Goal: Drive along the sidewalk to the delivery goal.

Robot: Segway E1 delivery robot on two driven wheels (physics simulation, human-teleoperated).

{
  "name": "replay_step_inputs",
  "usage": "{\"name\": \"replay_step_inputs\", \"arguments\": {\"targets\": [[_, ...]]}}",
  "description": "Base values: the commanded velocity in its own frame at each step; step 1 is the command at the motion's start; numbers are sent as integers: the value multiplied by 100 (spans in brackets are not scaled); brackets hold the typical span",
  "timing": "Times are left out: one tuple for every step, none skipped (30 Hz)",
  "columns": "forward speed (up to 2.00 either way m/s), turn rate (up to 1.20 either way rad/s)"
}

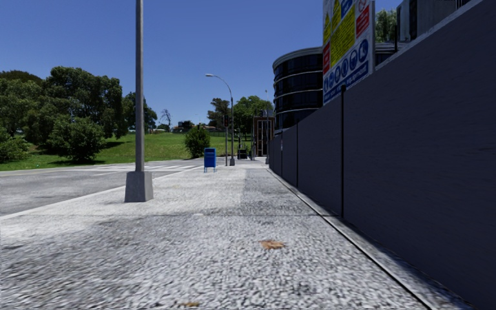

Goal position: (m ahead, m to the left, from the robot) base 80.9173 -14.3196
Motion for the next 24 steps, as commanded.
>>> {"name": "replay_step_inputs", "arguments": {"targets": [[200,0],[200,0],[200,0],[200,0],[200,0],[200,0],[200,0],[200,0],[200,0],[200,0],[200,0],[200,0],[200,0],[200,0],[200,0],[200,0],[200,0],[200,0],[200,0],[200,0],[200,0],[200,0],[200,0],[200,0]]}}
